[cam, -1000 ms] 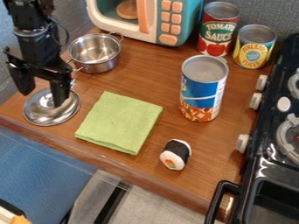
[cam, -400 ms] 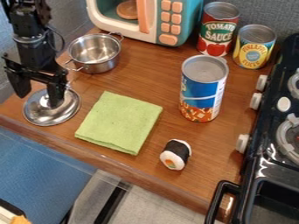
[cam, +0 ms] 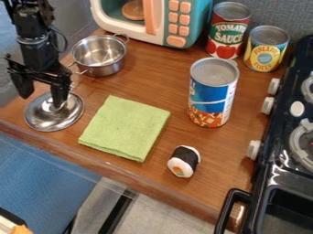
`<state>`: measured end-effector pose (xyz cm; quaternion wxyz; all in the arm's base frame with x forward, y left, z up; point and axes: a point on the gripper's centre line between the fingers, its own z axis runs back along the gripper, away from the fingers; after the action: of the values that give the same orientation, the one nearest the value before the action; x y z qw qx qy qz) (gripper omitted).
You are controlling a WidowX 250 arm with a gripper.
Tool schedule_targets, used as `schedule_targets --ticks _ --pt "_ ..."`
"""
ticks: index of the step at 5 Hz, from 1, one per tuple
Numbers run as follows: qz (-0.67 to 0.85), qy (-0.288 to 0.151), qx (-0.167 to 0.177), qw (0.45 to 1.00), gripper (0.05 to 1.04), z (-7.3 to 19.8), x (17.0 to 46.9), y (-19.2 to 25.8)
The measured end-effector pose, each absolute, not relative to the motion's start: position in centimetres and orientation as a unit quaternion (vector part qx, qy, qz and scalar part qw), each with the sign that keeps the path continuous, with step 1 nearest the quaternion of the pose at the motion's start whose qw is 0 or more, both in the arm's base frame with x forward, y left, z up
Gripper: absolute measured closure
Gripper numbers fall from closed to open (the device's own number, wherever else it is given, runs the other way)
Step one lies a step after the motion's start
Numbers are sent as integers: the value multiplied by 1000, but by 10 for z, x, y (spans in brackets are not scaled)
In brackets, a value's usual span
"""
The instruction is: Put the lid on the silver pot
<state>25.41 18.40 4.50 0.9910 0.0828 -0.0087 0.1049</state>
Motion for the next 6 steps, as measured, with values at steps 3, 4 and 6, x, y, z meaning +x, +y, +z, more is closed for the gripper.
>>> schedule_targets --ticks 3,4,6 --pt "110 -15 76 991 471 36 261 184" --pt "105 -15 73 992 738 35 259 181" --pt "99 -18 53 994 804 40 256 169"
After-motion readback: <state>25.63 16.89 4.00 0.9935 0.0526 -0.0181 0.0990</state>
